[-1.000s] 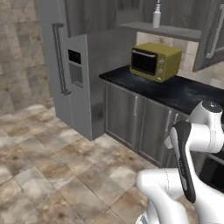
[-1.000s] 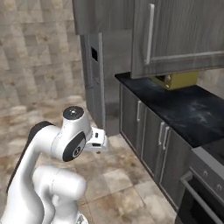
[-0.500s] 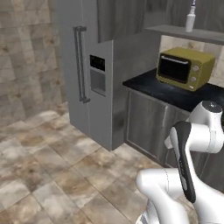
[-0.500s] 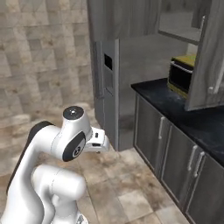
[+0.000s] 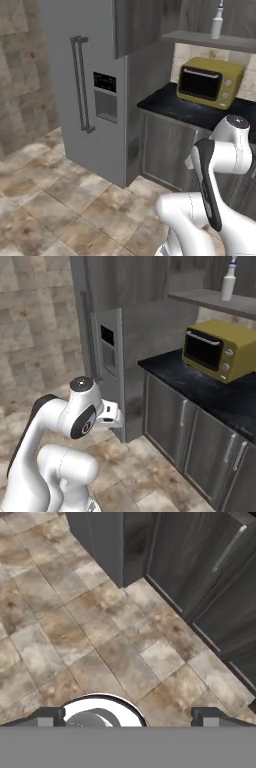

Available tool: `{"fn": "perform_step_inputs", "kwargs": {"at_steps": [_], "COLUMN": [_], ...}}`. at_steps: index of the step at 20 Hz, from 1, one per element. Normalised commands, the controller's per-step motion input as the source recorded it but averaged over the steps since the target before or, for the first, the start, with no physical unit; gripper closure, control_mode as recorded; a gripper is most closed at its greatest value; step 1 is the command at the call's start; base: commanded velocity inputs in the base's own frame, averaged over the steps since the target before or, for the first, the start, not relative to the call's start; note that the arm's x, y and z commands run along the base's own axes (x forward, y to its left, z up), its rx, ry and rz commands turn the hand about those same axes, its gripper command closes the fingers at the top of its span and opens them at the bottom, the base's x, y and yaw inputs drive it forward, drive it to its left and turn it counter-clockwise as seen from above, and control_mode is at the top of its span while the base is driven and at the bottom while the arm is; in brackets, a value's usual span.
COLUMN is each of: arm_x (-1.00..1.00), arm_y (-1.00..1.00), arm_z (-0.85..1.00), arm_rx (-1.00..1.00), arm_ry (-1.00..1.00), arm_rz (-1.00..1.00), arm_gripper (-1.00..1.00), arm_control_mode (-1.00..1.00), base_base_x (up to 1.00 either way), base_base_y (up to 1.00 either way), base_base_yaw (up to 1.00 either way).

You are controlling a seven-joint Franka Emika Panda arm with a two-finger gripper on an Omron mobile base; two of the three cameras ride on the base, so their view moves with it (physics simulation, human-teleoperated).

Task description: Move the cutting board and knife to the sink. Then move spray from the cabinet to the counter.

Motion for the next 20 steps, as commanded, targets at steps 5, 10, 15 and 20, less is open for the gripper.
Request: {"fn": "perform_step_inputs", "kwargs": {"at_steps": [5, 10, 15, 20], "arm_x": [0.00, 0.00, 0.00, 0.00], "arm_y": [0.00, 0.00, 0.00, 0.00], "arm_z": [0.00, 0.00, 0.00, 0.00], "arm_rx": [0.00, 0.00, 0.00, 0.00], "arm_ry": [0.00, 0.00, 0.00, 0.00], "arm_rz": [0.00, 0.00, 0.00, 0.00], "arm_gripper": [-1.00, -1.00, -1.00, -1.00], "arm_control_mode": [1.00, 1.00, 1.00, 1.00], "base_base_x": [0.58, 0.54, 0.53, 0.54], "base_base_y": [0.38, 0.36, 0.35, 0.35], "base_base_yaw": [-0.52, -0.56, -0.58, -0.57]}}
